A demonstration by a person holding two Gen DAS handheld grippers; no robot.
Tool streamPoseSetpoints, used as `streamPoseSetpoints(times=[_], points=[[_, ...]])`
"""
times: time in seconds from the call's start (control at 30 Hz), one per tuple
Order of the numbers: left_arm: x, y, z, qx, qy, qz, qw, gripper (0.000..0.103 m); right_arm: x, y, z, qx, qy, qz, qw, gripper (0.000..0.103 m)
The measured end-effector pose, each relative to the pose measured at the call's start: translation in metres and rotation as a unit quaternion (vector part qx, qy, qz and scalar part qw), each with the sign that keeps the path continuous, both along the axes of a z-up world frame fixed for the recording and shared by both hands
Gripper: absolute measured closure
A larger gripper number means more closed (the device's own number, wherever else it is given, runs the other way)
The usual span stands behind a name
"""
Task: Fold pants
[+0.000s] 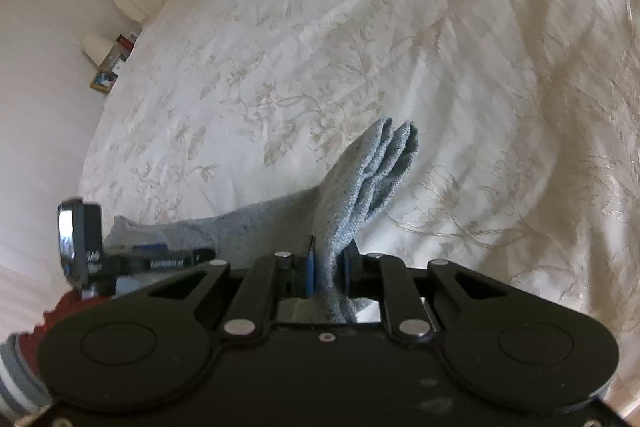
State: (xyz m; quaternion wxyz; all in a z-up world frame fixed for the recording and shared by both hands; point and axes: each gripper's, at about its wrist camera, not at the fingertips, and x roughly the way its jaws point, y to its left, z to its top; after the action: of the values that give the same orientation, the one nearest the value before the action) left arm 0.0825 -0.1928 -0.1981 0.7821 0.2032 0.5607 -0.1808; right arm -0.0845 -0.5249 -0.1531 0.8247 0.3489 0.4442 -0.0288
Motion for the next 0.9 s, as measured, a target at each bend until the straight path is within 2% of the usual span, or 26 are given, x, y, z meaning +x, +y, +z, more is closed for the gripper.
streamPoseSetpoints(times=[0.13, 0.27, 0.4, 0.53, 0.7, 0.9], points=[[-0.026, 0.014, 0.003, -0.001, 0.011, -0.005, 0.9999, 0.001, -0.001, 0.004, 0.005, 0.003, -0.003, -0.006, 1.0, 0.088], [-0.045, 0.018, -0.009, 0.005, 0.033, -0.018, 0.9993, 0.0, 0.001, 0.01, 0.008, -0.002, -0.007, -0.009, 1.0, 0.088], [-0.042, 0.02, -0.018, -0.002, 0.043, -0.023, 0.9988, 0.0, 0.0, 0.018, 0.015, -0.016, -0.009, -0.016, 1.0, 0.088], [-0.032, 0.025, -0.01, -0.025, 0.036, -0.044, 0.9981, 0.001, 0.0, 0.032, 0.031, -0.035, -0.015, -0.026, 0.999, 0.089], [-0.015, 0.056, 0.009, -0.062, 0.031, -0.047, 0.9965, 0.001, 0.005, 0.079, 0.071, -0.062, -0.041, -0.015, 0.997, 0.09], [0.005, 0.122, 0.039, -0.109, 0.022, -0.023, 0.9935, 0.001, 0.031, 0.177, 0.117, -0.062, -0.087, 0.038, 0.994, 0.096]])
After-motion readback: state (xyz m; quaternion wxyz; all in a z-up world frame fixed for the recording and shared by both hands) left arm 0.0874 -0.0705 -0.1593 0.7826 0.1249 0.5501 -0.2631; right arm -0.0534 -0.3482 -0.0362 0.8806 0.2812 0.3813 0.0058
